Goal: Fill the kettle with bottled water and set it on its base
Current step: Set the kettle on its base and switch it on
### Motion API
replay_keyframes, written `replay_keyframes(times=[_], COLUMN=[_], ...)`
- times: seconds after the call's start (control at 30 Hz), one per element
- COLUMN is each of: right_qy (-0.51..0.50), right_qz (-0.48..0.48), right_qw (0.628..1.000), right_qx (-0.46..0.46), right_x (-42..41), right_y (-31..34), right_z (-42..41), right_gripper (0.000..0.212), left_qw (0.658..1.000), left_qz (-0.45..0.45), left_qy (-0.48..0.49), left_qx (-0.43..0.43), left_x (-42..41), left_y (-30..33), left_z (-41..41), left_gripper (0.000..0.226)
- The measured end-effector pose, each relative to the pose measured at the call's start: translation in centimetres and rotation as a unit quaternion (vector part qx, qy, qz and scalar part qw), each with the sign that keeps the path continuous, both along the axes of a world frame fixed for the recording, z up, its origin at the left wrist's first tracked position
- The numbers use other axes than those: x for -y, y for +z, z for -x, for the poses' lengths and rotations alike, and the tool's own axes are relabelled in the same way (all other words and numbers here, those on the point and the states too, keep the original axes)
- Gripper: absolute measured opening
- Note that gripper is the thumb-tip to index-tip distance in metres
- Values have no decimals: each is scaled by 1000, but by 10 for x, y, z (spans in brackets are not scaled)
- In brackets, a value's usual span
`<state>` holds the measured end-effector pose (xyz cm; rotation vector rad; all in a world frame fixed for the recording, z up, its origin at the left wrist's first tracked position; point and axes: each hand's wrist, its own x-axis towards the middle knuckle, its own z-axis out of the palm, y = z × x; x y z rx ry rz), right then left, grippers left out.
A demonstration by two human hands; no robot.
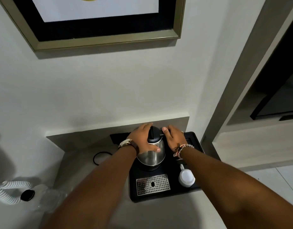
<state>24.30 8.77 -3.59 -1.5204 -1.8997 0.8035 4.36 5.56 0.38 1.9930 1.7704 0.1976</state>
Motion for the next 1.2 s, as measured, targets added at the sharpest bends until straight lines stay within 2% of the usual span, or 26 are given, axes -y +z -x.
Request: replay_keyframes(times=[0.2, 0.37, 0.57, 0.67, 0.73, 0.87, 1.03, 1.2], right_qy=[33, 40, 71, 79, 62, -81, -111, -122], right_qz=[-12, -36, -46, -25, 1, 78, 160, 210], right_qw=[999, 999, 996, 996, 998, 976, 951, 921], right_qx=[-13, -6, 10, 20, -21, -186, -239, -303], right_x=[17, 21, 29, 39, 46, 53, 40, 33], right_y=[0, -3, -6, -8, -11, -18, -11, -7], right_z=[12, 9, 5, 1, -3, -10, -11, -14], right_gripper=[44, 40, 48, 53, 46, 27, 29, 19], left_qw=[999, 1000, 996, 990, 993, 999, 997, 989], left_qz=[-2, -5, -9, -14, 2, -1, 20, -4], left_qy=[-2, 3, -9, -49, -59, -2, -7, -20], left_qx=[-38, -16, -93, -129, -107, -54, -71, -149], left_x=[9, 21, 23, 15, 13, 23, 23, 29], left_y=[3, -4, -12, -8, -8, -15, -11, -11], left_z=[16, 16, 10, 17, 19, 12, 11, 9], left_gripper=[131, 132, 141, 142, 143, 141, 142, 139])
